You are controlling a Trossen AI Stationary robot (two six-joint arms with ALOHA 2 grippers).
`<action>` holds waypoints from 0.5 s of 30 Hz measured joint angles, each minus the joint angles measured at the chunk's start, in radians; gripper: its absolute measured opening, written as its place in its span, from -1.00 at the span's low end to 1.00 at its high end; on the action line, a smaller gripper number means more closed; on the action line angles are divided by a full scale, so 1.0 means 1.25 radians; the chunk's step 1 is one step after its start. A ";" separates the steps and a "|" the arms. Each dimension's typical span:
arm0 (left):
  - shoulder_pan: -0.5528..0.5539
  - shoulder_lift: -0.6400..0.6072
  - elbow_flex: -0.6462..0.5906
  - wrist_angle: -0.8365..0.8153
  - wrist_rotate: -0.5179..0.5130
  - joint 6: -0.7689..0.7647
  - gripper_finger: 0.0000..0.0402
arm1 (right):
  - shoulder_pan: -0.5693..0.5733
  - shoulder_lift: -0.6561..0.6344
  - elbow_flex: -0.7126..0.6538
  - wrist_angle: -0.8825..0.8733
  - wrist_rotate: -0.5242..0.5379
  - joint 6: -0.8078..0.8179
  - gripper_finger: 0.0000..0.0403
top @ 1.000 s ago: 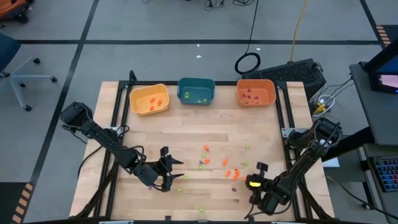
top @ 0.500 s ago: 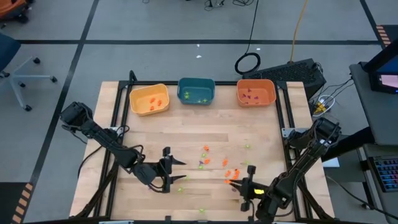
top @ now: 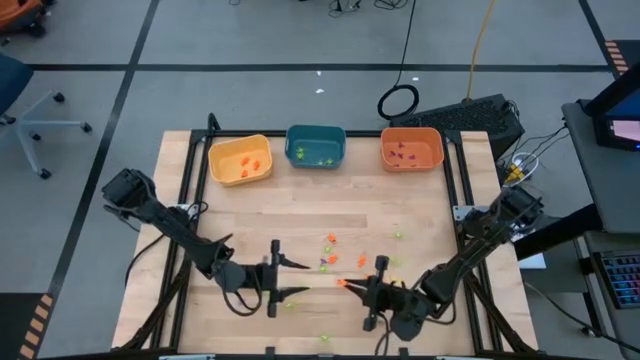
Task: Sort Halloween decoration
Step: Put the orange skeleton toy into the yellow bin
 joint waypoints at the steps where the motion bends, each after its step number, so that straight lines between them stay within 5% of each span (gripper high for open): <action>1: 0.003 0.010 0.000 0.016 0.000 0.014 0.13 | -0.010 0.000 0.000 0.016 -0.010 -0.017 -0.98; 15: 0.068 0.092 0.001 0.177 0.087 0.032 0.13 | -0.109 0.001 0.000 0.166 -0.137 -0.164 -0.98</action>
